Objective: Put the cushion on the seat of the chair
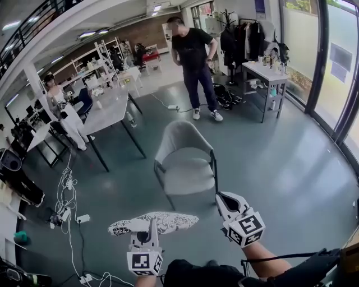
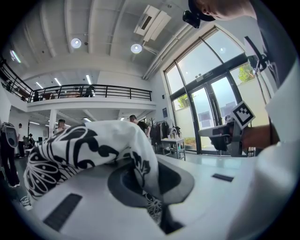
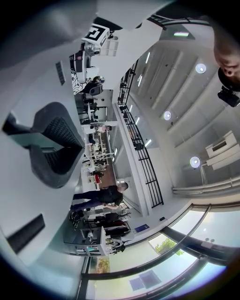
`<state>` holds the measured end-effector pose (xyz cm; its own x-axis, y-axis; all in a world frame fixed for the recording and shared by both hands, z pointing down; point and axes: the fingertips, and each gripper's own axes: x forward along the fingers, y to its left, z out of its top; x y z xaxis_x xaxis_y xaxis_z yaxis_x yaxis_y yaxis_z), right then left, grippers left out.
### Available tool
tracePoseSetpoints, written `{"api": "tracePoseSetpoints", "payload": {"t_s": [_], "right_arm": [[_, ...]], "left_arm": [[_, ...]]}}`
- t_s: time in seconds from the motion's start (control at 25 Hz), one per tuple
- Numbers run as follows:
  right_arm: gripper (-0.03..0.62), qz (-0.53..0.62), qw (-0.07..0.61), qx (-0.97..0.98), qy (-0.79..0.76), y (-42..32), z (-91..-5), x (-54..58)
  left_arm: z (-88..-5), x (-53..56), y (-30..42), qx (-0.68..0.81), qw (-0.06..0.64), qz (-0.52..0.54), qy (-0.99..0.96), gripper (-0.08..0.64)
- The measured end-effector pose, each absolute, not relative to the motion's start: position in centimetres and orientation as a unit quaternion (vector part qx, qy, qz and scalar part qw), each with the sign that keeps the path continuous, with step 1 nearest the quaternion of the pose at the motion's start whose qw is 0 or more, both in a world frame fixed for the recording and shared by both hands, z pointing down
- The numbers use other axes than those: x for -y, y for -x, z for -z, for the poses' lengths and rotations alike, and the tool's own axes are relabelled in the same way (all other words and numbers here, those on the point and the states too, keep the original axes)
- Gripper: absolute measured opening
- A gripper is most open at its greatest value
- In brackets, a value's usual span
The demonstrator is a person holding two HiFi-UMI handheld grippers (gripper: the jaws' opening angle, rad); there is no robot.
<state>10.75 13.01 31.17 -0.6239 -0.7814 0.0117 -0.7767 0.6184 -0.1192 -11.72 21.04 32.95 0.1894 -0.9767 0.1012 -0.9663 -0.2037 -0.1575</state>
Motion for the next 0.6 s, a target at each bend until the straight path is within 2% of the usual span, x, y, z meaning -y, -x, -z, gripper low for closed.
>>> {"api": "tracePoseSetpoints", "payload": {"t_s": [0.4, 0.6], "right_arm": [[0.011, 0.054, 0.008, -0.896, 0.442, -9.5, -31.6, -8.1], [0.011, 0.045, 0.017, -0.894, 0.446, -6.6, -30.1, -4.9]], "left_arm": [[-33.8, -15.8, 13.0, -0.62, 0.027, 0.087, 0.779, 0.017], [-33.7, -13.1, 15.4, -0.616, 0.027, 0.081, 0.783, 0.017]]}}
